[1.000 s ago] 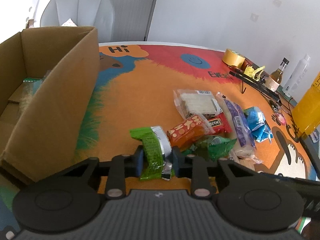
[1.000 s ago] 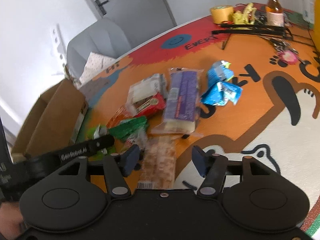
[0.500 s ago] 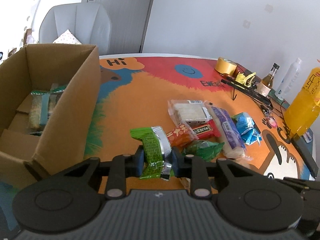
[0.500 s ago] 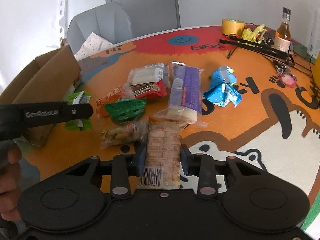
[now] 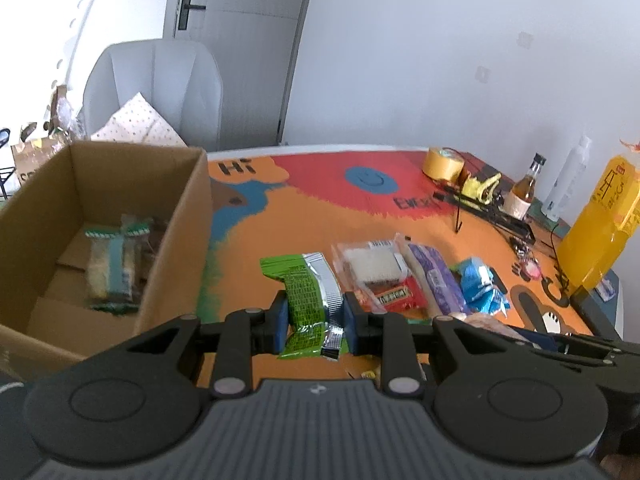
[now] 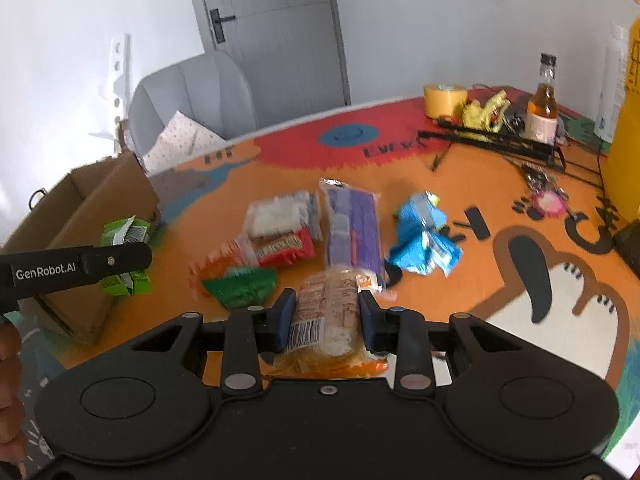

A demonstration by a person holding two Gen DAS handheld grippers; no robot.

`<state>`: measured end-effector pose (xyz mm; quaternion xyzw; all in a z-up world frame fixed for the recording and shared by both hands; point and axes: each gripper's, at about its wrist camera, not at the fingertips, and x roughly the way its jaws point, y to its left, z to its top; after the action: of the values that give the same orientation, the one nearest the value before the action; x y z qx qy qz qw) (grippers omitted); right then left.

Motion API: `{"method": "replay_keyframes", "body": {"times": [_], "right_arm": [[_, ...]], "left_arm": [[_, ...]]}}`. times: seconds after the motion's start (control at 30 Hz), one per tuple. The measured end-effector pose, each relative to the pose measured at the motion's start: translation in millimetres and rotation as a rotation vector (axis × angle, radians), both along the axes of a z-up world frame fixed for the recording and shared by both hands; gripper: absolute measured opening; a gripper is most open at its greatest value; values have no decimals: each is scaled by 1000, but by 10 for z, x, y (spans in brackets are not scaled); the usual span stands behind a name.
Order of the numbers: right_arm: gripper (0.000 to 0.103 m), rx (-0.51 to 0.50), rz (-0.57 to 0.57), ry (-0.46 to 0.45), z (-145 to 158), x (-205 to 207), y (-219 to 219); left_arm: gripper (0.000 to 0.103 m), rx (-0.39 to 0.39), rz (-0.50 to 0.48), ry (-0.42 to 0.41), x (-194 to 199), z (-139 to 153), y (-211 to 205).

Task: Organize snacks
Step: 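Carry both bags over the cardboard box and open both grippers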

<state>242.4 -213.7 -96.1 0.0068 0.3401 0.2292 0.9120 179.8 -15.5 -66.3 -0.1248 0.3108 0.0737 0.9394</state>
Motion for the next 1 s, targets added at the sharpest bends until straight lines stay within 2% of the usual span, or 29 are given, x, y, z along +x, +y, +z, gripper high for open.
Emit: {"method": "replay_keyframes", "body": {"times": [0.4, 1.0], "right_arm": [[32, 57, 69, -69, 266, 58, 288], [32, 88, 211, -123, 448, 36, 1057]], "left_arm": [[26, 33, 62, -38, -95, 228, 252], [27, 34, 183, -39, -216, 259, 848]]}}
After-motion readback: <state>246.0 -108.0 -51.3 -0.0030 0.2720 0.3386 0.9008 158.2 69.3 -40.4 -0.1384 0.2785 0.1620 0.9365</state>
